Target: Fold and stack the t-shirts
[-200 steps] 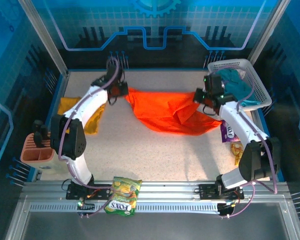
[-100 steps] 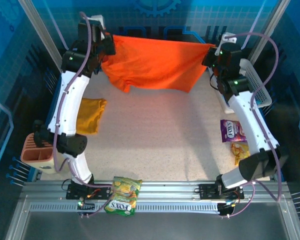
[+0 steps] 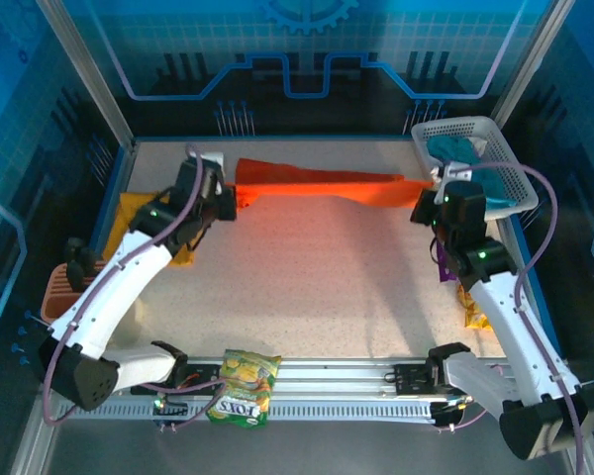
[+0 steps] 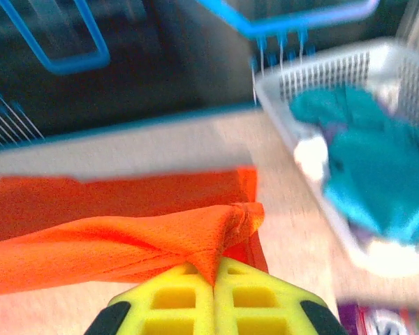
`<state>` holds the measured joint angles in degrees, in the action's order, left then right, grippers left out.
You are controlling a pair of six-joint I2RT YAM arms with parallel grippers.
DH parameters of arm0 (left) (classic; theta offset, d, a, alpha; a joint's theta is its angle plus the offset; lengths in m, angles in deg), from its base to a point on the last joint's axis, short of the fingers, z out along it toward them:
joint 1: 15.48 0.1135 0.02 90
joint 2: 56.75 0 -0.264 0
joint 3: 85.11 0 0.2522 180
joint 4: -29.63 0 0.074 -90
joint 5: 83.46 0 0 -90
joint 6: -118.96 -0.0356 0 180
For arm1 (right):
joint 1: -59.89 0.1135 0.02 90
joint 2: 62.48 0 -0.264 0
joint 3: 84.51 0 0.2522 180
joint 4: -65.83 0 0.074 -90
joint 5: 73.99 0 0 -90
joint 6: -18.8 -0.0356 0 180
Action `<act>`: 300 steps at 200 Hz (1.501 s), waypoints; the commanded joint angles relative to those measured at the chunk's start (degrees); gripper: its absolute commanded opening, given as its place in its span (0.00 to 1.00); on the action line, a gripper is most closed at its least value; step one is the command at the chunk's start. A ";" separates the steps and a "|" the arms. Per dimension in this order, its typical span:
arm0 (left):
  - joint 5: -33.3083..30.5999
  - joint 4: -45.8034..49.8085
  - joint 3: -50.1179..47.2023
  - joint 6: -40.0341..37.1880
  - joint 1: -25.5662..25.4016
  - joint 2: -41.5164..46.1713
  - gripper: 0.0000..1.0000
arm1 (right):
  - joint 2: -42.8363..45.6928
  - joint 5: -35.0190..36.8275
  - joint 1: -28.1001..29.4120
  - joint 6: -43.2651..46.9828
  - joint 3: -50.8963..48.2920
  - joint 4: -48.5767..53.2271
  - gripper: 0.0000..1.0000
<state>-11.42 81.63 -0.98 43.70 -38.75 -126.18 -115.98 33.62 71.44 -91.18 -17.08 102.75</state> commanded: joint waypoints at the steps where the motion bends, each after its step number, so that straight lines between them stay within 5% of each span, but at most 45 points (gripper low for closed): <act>1: -1.97 1.00 -8.09 3.61 -1.20 2.91 0.09 | 2.90 4.21 -1.28 -3.36 -6.40 7.62 0.00; 64: 2.98 8.73 -18.76 5.58 -4.83 12.74 0.24 | 9.66 3.73 -1.23 -8.94 -13.73 19.84 0.02; 101: 8.61 13.22 -20.38 7.61 -4.90 12.87 0.40 | 12.61 3.85 -0.63 -11.91 -13.52 22.97 0.44; 127: 13.86 7.49 -22.85 10.96 -4.86 10.80 0.52 | 12.57 7.78 -0.73 -11.99 -12.45 23.80 0.84; 136: 17.64 4.57 -23.19 12.99 -5.07 8.81 0.53 | 11.99 8.17 -0.73 -11.38 -12.06 23.15 0.90; 162: 23.76 -4.83 -25.72 20.64 -8.93 2.80 0.47 | 9.26 2.94 -0.57 -10.01 -11.81 17.46 0.91; 214: 15.44 -8.40 -27.10 26.82 -16.14 -6.74 0.47 | -2.28 -10.95 0.39 -9.70 -13.22 2.11 0.88; 233: 11.83 -9.05 -24.43 22.63 -12.23 -7.98 0.50 | -9.11 -14.44 1.27 -8.51 -11.64 -0.76 0.89; 263: 18.75 -11.05 -14.11 15.23 -0.45 -16.41 0.55 | -19.67 -15.90 1.79 -7.05 -6.18 -0.70 0.92; 300: 15.96 -5.92 8.49 6.03 2.83 -35.23 0.66 | -27.38 -14.99 1.92 -6.32 1.79 1.15 0.94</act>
<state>5.37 73.30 -5.48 58.25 -37.15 -150.97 -140.39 19.59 72.71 -98.92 -21.17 104.06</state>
